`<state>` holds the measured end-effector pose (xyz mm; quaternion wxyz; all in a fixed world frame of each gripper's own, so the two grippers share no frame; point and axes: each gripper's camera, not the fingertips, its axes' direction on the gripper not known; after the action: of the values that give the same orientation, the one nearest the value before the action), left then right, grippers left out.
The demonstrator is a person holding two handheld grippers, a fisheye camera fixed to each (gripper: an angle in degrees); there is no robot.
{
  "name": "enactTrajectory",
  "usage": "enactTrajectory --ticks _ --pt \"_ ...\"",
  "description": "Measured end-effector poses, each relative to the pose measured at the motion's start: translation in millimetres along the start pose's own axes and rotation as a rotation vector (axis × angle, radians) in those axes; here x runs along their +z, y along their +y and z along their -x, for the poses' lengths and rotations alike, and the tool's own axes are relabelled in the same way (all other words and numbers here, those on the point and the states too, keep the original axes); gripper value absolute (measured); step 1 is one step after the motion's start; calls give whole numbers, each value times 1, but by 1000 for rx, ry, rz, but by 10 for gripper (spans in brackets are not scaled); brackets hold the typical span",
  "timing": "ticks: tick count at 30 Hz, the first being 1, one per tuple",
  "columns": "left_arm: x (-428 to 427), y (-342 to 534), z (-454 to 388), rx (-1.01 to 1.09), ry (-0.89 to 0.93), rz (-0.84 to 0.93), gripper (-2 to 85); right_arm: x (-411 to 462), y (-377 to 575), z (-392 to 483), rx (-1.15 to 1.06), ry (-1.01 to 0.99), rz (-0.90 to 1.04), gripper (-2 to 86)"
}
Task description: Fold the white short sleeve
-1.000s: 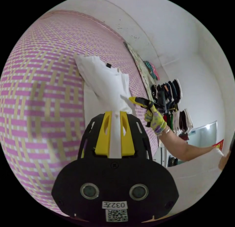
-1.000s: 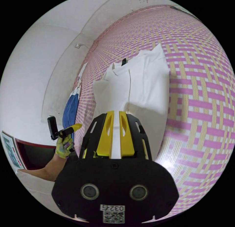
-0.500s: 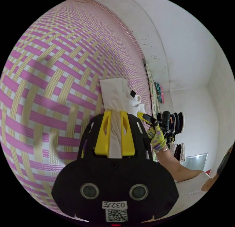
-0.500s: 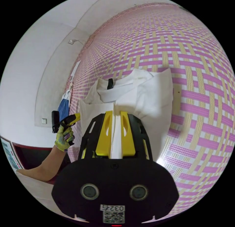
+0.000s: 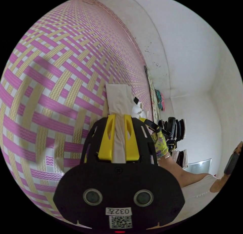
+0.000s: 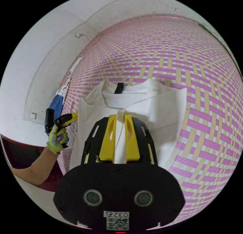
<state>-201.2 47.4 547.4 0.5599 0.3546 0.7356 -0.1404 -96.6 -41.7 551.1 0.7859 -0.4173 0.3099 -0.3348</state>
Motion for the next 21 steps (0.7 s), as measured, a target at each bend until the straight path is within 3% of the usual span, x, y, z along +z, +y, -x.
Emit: enactTrajectory --ticks 2,9,14,18,21 --pt "5 -5 1 7 -5 0 21 -2 1 8 -63 1 -27 9" --pt "9 -16 -1 47 47 -58 20 -50 9 40 -155 -92 -134 -9" --pt "30 -49 -28 141 71 -36 17 -124 21 32 -40 -91 -316 -4" --pt "70 -73 -31 114 -89 102 7 -76 8 -22 148 -52 -87 36" --pt "78 -81 -37 168 -54 111 2 -78 31 -38 194 -52 -132 49"
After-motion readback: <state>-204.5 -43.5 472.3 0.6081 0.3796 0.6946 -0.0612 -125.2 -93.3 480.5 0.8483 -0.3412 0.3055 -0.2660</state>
